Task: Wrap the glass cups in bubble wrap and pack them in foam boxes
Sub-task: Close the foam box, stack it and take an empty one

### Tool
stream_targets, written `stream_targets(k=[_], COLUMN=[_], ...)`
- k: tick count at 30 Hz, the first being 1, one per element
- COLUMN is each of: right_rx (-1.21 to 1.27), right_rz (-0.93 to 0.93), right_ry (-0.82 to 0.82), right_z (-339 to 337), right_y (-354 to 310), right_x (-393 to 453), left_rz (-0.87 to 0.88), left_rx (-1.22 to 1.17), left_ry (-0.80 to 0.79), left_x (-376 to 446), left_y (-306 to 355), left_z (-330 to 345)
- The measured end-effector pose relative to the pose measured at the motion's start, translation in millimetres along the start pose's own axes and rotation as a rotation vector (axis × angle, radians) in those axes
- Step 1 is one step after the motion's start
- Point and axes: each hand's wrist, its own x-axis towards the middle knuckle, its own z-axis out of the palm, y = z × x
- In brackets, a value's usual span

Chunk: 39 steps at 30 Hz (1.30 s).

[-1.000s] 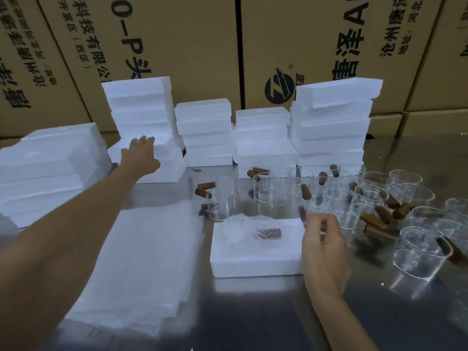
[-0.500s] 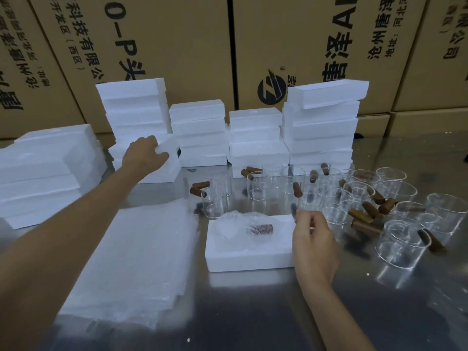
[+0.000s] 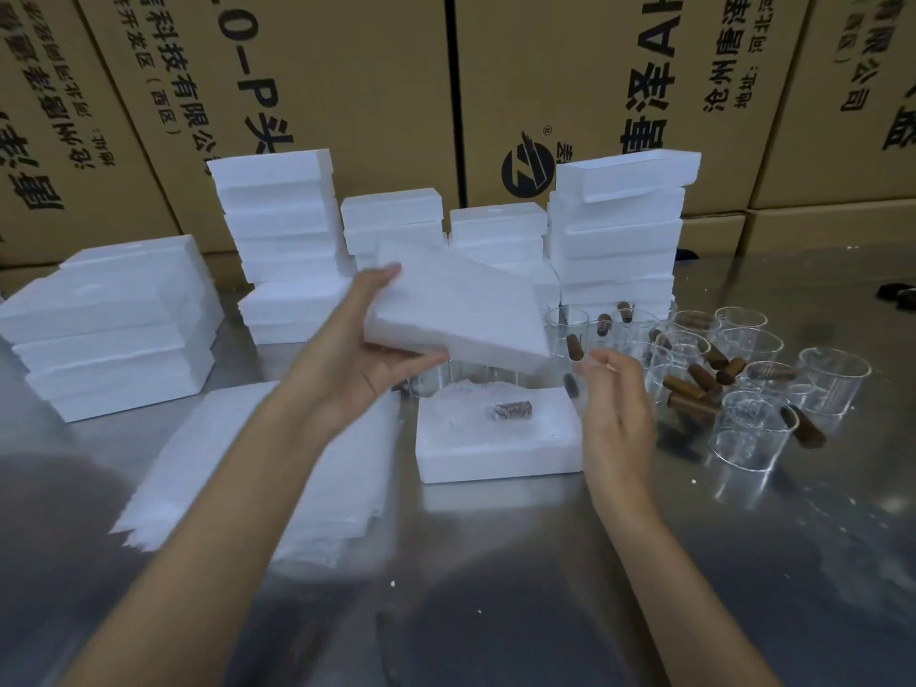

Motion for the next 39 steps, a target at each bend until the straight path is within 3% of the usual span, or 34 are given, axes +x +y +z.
stream_targets(k=[4,9,13,18,25,28,34,39], right_rx=[0.114,0.016,-0.038,-0.235,-0.145,-0.200,0.194,0.397], right_rz=[0.039,0.004,0.050,0.062,0.365,0.359,0.352,0.395], right_ry=[-0.151,-0.090,-0.022,-0.015,-0.152,-0.158,-0.092,0.040], right_z=[-2.7,-0.8,-1.4,-4.9,-9.6,-12.5,-7.5,8.3], right_y=[-8.5,-4.7,3.2,11.3,13.0,14.7,5.1,-4.3], right_x=[-4.2,-2.2,1.3,6.7,8.4,9.4,7.5,-1.8], left_rz=[-0.077,0.019,-0.051,-0.132,-0.157,-0.106,0.153,0.258], left_rx=[-0.141,0.290,0.505,0.500,0.454,0.498,0.501,0.449], left_ry=[0.017,0.194,0.218,0.222,0.210,0.192,0.137,0.341], left_x=[-8.2,-10.9,-10.9,-7.9,-4.8,-7.7,-18.6,-26.2], left_y=[-34.1,-48.7,-62.4,-73.0,-76.6,-78.3,-75.2,-66.5], left_z=[3.9,-0.1,-3.6,-2.5,-2.9,-0.7,4.2,17.9])
